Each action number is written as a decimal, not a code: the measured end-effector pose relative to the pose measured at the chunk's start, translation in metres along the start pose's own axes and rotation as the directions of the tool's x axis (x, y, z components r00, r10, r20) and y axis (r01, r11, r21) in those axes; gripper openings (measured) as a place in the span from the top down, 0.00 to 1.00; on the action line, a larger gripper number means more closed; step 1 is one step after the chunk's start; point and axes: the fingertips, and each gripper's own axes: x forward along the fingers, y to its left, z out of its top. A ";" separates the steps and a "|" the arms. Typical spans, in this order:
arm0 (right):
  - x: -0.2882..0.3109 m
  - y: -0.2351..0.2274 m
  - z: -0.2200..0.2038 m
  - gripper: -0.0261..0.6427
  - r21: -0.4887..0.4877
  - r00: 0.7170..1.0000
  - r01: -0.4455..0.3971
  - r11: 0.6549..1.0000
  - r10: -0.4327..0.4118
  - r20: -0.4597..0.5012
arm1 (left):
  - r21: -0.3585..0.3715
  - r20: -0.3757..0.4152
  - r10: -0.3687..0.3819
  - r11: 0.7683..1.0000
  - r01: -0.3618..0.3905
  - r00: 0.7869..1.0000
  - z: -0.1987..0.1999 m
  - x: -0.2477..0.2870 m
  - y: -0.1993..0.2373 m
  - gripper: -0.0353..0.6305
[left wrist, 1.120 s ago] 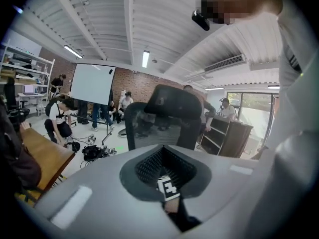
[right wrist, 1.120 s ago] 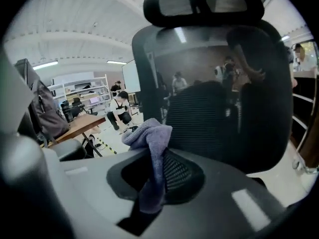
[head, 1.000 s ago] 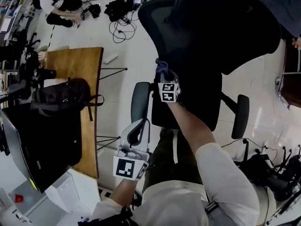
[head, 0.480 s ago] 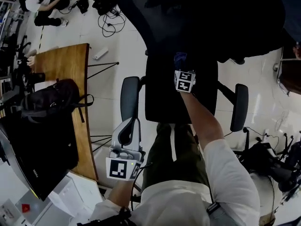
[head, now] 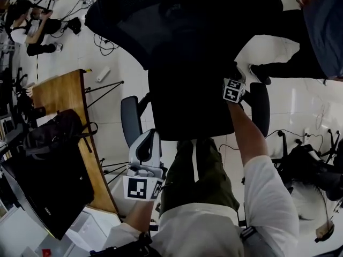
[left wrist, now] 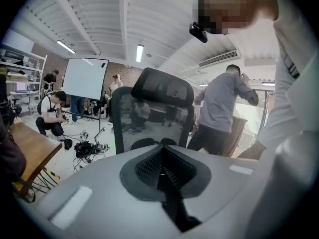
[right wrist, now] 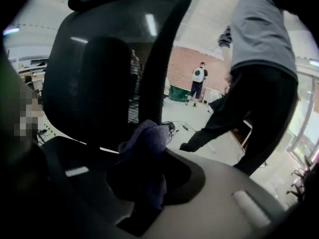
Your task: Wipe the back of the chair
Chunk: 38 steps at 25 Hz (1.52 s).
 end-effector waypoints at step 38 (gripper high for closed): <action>-0.940 0.146 0.455 0.89 -0.147 0.567 -0.304 0.941 0.303 0.766 | 0.168 0.331 -0.029 0.985 -0.029 0.943 0.388 -0.331 -0.120 0.92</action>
